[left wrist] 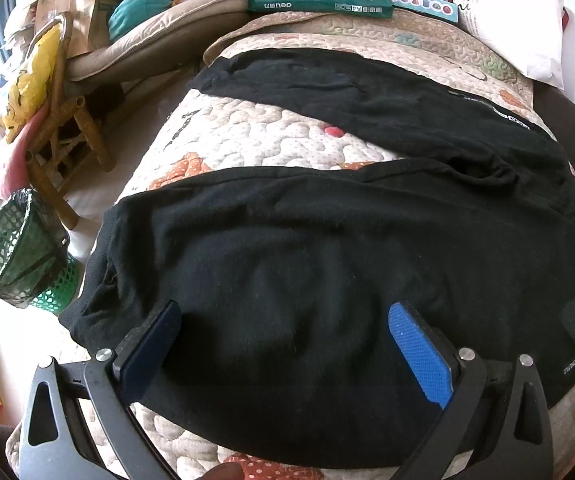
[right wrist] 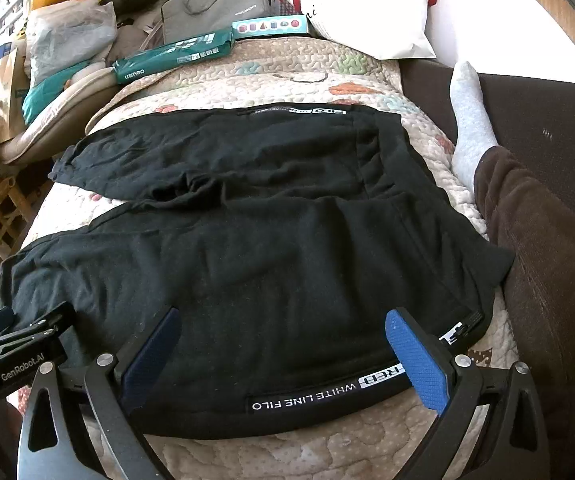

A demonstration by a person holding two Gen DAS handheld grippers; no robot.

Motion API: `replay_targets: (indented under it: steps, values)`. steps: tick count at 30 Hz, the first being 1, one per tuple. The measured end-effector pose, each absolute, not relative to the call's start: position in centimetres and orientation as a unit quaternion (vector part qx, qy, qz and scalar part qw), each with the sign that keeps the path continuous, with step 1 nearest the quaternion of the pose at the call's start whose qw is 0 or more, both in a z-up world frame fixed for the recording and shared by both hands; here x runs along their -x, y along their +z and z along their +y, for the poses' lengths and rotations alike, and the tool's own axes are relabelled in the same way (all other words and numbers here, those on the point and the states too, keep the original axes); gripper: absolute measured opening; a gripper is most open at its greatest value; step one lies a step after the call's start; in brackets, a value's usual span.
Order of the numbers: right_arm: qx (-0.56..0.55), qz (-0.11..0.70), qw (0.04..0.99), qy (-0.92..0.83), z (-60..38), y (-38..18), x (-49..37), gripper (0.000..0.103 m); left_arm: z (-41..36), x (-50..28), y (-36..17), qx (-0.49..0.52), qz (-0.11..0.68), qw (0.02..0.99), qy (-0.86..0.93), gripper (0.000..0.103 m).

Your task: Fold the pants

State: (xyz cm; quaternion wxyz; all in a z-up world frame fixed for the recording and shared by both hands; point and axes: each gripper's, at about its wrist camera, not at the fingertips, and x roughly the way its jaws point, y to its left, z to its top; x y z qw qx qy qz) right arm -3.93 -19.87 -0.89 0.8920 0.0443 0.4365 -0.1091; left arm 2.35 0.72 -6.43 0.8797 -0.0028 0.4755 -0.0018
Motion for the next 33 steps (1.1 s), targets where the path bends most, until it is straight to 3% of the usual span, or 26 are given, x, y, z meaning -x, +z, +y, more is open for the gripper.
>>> replay_targets:
  steps: [33]
  values:
    - [-0.04, 0.432, 0.895, -0.105, -19.4, -0.7, 3.9, 0.103, 0.2, -1.6, -5.8, -0.016, 0.463, 0.886, -0.004, 0.103]
